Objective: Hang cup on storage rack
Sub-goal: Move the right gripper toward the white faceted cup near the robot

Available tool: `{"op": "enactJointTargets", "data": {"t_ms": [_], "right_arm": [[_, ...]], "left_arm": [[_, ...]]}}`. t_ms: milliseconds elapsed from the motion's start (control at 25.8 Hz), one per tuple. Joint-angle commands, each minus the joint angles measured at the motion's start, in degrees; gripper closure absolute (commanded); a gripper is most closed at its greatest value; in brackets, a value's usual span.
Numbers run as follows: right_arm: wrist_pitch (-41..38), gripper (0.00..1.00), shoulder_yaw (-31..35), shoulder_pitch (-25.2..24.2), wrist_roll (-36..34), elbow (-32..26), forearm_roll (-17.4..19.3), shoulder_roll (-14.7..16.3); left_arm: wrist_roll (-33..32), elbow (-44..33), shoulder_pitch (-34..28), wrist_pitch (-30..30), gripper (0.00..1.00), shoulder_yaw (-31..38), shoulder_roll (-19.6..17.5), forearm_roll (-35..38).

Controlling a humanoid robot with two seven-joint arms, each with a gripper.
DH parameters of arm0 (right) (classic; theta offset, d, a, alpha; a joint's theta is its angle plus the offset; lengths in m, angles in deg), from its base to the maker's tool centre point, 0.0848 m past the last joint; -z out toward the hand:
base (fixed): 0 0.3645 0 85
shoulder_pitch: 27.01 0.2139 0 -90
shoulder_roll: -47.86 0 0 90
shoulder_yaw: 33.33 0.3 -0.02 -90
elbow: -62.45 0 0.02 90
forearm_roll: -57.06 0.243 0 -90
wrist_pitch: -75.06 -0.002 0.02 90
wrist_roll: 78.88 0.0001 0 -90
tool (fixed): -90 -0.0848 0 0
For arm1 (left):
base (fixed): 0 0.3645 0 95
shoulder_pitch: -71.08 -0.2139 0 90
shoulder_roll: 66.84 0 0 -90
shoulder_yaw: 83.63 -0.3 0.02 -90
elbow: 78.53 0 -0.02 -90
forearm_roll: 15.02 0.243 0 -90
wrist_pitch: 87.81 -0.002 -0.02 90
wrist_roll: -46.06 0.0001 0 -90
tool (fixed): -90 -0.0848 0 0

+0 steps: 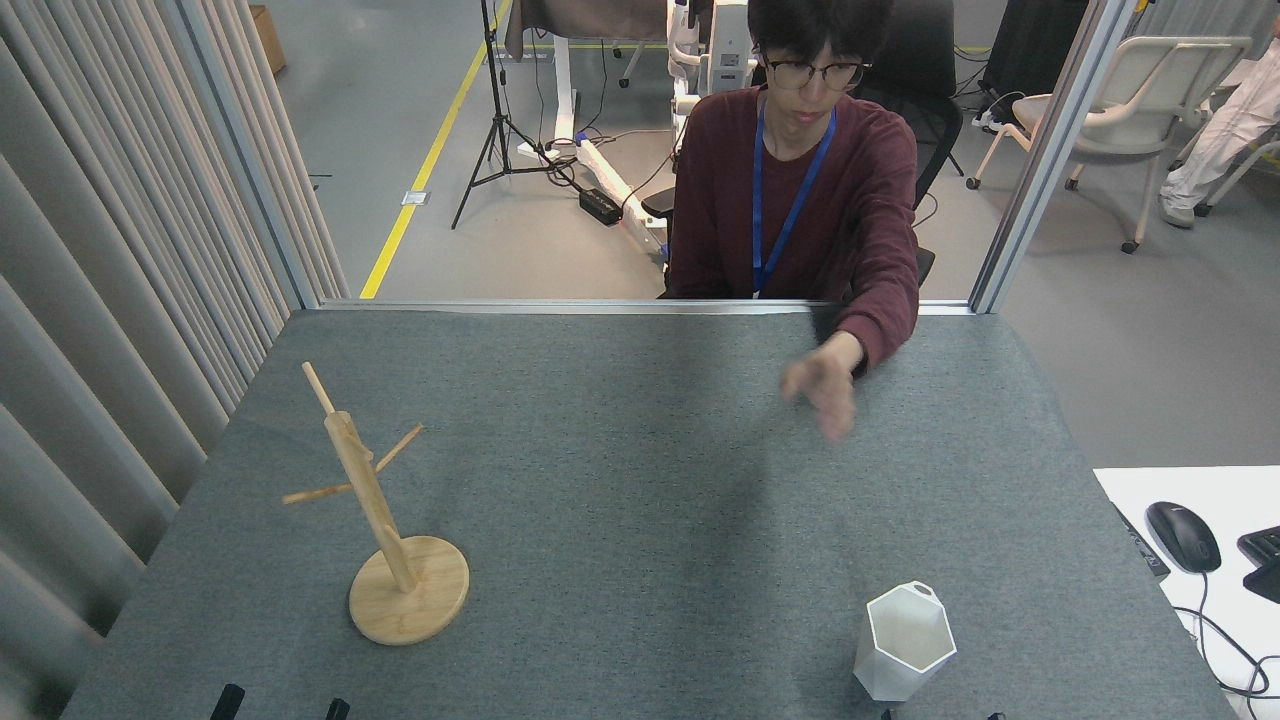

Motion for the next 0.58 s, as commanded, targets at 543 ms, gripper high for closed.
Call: {"op": "enactJointTargets", "data": {"t_ms": [543], "right_arm": [[-0.1, 0.01, -0.1, 5.8, 1.6, 6.2, -0.1, 0.4]], "left_arm": [[-0.1, 1.0, 0.0, -1.7, 0.00, -0.1, 0.0, 0.8]]}}
